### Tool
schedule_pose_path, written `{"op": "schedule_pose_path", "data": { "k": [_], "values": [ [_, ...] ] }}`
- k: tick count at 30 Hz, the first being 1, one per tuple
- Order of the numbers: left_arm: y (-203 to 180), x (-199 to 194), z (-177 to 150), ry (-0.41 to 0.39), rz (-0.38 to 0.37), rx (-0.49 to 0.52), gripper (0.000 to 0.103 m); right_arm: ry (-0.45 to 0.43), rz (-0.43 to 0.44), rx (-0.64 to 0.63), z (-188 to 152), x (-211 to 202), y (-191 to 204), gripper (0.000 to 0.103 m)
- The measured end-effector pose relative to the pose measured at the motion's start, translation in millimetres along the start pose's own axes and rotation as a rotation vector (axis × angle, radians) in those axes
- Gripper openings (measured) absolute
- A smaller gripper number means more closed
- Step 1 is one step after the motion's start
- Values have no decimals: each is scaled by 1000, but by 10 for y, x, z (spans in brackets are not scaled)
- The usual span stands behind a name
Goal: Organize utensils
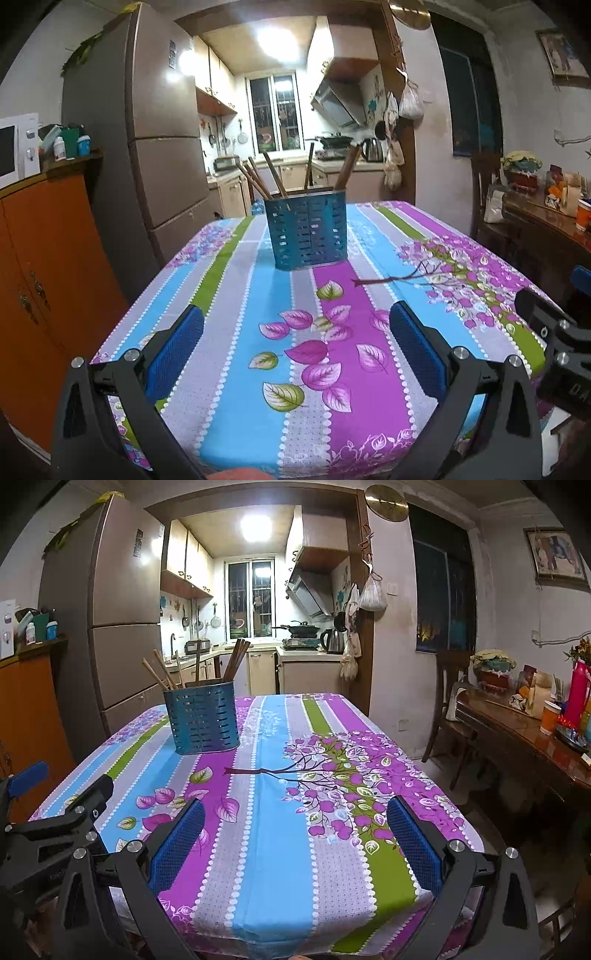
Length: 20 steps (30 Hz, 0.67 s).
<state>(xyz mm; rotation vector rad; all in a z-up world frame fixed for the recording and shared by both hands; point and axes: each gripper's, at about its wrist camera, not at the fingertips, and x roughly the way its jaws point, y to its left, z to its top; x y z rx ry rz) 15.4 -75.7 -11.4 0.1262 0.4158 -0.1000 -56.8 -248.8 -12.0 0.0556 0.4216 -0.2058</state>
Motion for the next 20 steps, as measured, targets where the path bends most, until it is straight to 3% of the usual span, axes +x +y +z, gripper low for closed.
{"op": "schedule_pose_path", "data": {
  "k": [14,20],
  "values": [
    [33,-41,-28,-8,-38,-30,97,-16,-28,39,32,-23,-72,98],
    [-49,-149,-51,-59,-20,20,97,-16,-27,40,35,-36,-98,98]
  ]
}}
